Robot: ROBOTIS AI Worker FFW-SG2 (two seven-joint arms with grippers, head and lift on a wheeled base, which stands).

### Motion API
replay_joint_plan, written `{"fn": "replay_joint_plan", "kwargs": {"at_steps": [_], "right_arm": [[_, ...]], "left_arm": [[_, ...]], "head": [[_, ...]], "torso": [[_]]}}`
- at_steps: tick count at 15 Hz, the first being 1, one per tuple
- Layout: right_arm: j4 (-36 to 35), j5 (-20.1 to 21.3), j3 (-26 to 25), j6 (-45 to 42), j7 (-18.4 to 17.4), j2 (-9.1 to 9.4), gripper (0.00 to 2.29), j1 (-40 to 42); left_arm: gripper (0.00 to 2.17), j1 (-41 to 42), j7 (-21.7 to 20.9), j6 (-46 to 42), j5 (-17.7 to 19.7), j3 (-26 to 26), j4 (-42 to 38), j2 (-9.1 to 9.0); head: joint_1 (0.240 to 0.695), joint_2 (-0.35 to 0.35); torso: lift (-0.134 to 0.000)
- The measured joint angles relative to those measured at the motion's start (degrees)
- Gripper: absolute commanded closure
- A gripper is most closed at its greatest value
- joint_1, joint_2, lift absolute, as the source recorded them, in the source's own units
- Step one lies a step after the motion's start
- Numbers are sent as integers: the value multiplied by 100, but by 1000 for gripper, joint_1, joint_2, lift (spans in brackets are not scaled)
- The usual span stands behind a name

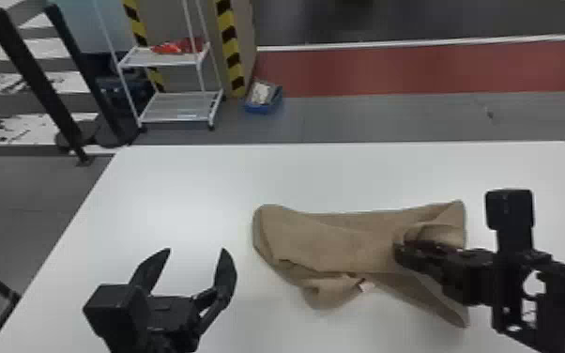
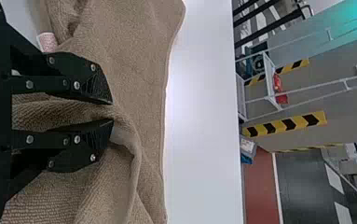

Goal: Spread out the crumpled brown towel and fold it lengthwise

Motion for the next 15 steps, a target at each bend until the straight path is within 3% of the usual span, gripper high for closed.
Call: {"fn": "replay_joint_plan", "kwargs": {"at_steps": [4, 10, 12, 15], "right_arm": [[-685, 260, -202, -94, 795, -127, 19, 319], [-1225, 1648, -1050, -241, 3622, -197, 39, 495], [-1228, 1858, -1513, -945, 4293, -270, 63, 532], [-1124, 2330, -1928, -2401, 4762, -588, 83, 811]], "left_arm": [[83, -13, -7, 6, -3, -12, 43, 0], [83, -26, -23, 16, -3, -6, 79, 0], [83, -31, -25, 16, 2, -4, 79, 0], [83, -32, -26, 15, 5, 3, 76, 0]], "head": [[695, 151], [695, 108], [695, 79], [695, 18]], "torso": [[-124], [-124], [-124], [-124]]}}
